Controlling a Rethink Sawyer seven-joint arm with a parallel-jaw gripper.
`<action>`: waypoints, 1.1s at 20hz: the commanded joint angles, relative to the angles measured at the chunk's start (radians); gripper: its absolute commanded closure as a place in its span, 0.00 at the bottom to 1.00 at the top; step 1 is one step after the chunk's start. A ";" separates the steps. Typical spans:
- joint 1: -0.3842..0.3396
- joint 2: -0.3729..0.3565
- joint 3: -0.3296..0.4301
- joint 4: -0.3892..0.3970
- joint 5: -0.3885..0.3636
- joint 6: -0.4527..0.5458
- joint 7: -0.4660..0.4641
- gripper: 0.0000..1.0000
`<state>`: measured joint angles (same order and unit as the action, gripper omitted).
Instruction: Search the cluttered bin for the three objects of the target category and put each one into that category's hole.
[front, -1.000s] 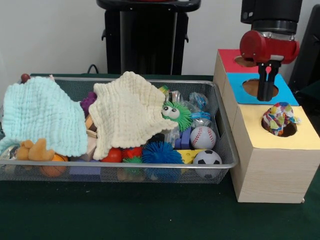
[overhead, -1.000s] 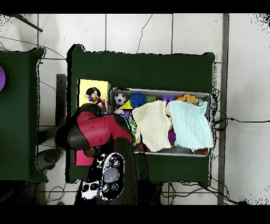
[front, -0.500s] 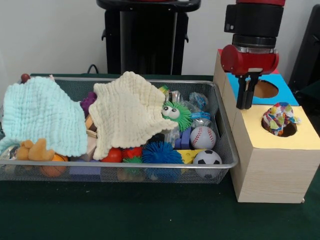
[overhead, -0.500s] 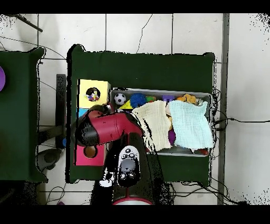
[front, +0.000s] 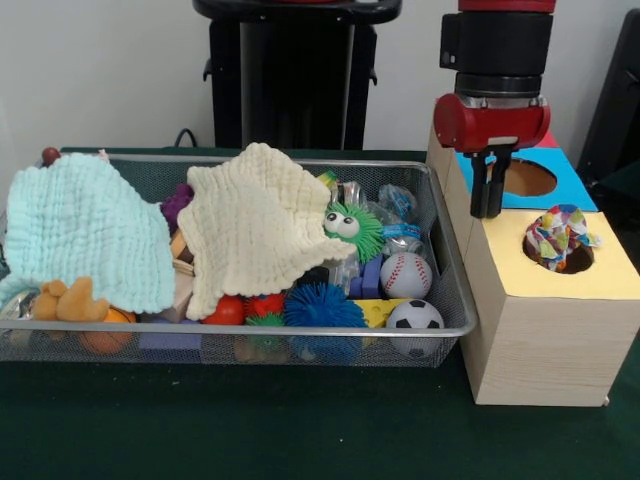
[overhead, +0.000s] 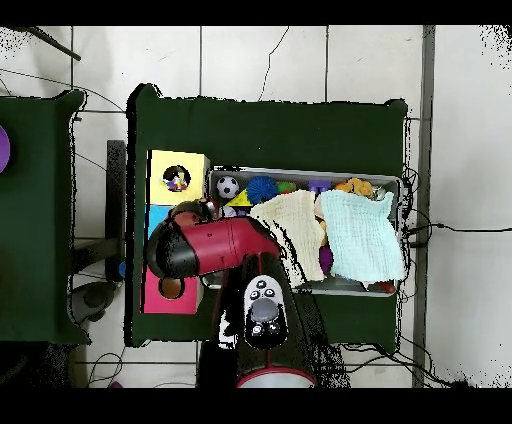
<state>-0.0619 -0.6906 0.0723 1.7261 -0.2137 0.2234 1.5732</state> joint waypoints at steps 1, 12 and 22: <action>-0.099 -0.008 0.214 0.135 -0.004 -0.010 0.074 1.00; -0.131 -0.048 0.297 0.131 0.023 0.028 0.088 1.00; -0.094 -0.057 0.279 0.090 -0.002 -0.085 0.146 1.00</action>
<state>-0.1555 -0.7380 0.2935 1.8087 -0.2137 0.2124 1.5732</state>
